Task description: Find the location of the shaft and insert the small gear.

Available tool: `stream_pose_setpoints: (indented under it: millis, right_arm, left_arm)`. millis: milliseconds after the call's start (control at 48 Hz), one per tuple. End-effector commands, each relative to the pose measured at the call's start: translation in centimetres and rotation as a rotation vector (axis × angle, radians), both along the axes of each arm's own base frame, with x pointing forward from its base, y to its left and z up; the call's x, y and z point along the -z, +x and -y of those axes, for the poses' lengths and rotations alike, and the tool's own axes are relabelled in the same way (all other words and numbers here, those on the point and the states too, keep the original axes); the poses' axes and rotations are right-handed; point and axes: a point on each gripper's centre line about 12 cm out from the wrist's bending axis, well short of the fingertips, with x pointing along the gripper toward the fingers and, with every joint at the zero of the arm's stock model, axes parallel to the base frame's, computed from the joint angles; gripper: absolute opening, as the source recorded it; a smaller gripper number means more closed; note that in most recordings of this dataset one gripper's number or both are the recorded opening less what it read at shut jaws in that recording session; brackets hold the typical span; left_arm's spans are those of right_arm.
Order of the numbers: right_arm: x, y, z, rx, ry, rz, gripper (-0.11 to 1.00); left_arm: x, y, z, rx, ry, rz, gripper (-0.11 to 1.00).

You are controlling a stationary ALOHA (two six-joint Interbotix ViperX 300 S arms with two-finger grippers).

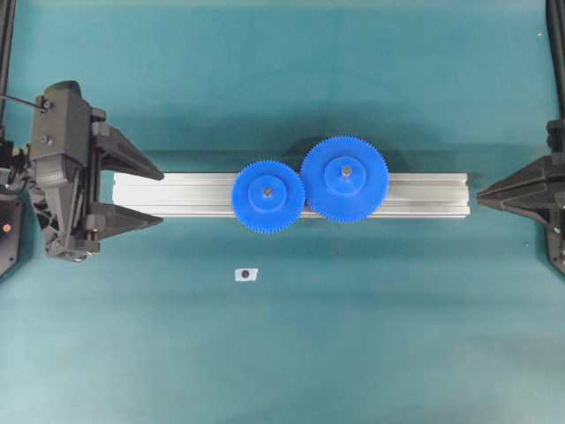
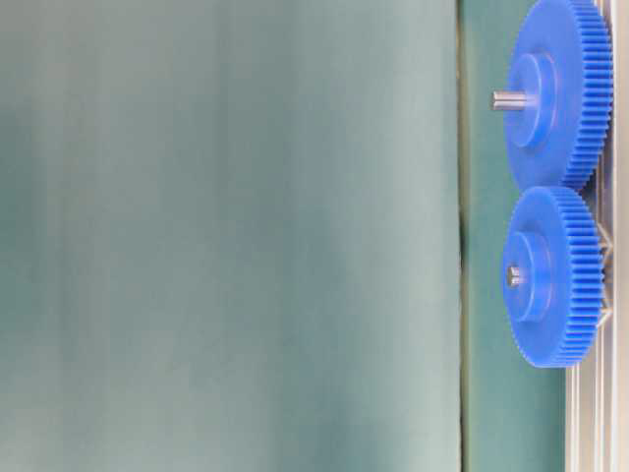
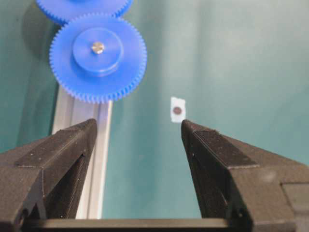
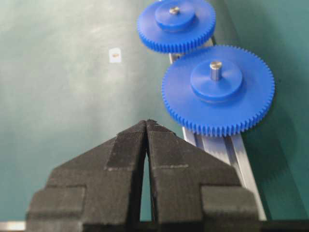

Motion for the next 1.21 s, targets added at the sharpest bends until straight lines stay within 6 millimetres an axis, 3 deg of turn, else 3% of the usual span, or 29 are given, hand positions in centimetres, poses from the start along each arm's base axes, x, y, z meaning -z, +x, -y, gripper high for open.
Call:
stream_pose_setpoints:
  millis: [0,1186]
  right_arm:
    - [-0.36,0.18,0.03,0.005,0.008,0.011,0.08]
    - [-0.38,0.19,0.04,0.005,0.008,0.012,0.08]
  left_arm:
    - [-0.62,0.09,0.08,0.003,0.0,0.021,0.7]
    - [-0.63,0.06,0.07,0.002,0.0,0.006,0.7]
